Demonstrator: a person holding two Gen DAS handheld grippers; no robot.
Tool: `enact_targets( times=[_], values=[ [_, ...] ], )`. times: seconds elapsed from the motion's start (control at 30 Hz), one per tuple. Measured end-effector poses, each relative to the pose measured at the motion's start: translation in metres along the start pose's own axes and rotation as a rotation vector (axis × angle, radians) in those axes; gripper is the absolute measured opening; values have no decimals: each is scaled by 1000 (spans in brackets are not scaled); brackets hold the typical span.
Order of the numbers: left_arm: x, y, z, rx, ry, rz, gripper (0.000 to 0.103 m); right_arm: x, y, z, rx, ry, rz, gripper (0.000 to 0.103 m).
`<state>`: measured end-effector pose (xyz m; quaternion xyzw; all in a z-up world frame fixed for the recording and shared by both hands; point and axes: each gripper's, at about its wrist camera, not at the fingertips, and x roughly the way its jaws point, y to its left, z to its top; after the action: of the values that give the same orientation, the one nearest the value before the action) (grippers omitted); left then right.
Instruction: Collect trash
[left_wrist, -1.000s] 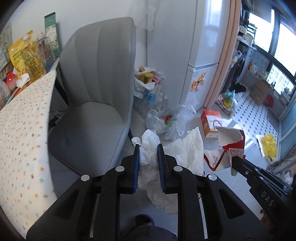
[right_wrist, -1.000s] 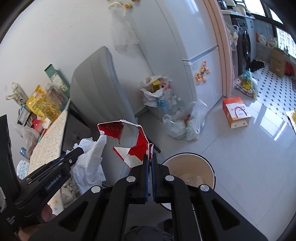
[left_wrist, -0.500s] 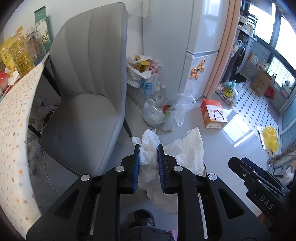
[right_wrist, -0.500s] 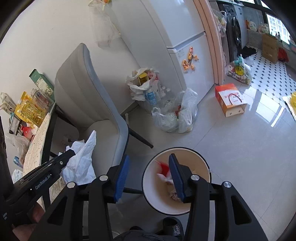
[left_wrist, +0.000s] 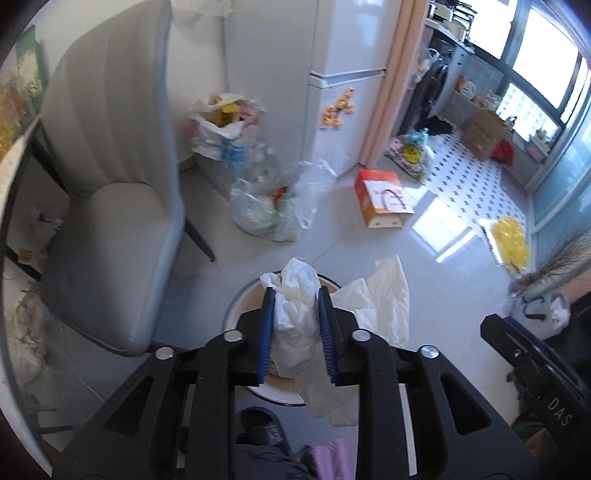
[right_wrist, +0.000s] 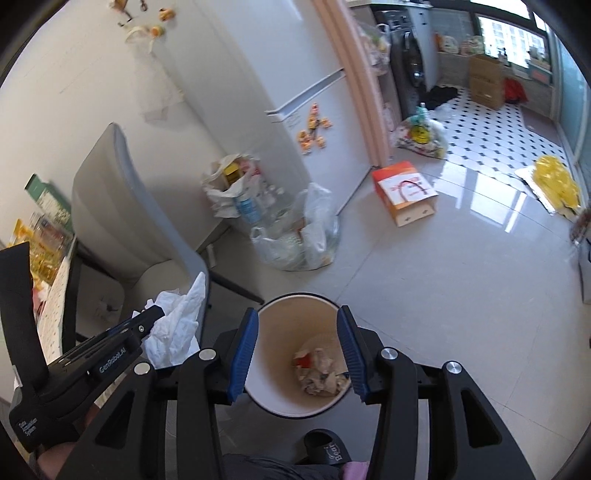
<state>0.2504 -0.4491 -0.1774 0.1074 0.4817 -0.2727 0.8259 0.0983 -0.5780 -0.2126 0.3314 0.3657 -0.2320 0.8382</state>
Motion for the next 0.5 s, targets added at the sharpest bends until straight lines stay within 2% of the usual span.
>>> enact_targets(
  times=[0.03,0.1,0.37,0.5],
  values=[
    [0,-2,0,-7,9,-10,48,-1,-4,-1,6,0,-7,45],
    [-4,-3,-1,-20,-14,-26,60,-4,-11,-3,18,1,-17,45],
    [-37,2,4,-32,-92,18,70,-13,-14,-4,27,-1,9,45],
    [-66,12,5,-42,-140,45,82,-19,-5,-1,13,-5,36,45]
  ],
)
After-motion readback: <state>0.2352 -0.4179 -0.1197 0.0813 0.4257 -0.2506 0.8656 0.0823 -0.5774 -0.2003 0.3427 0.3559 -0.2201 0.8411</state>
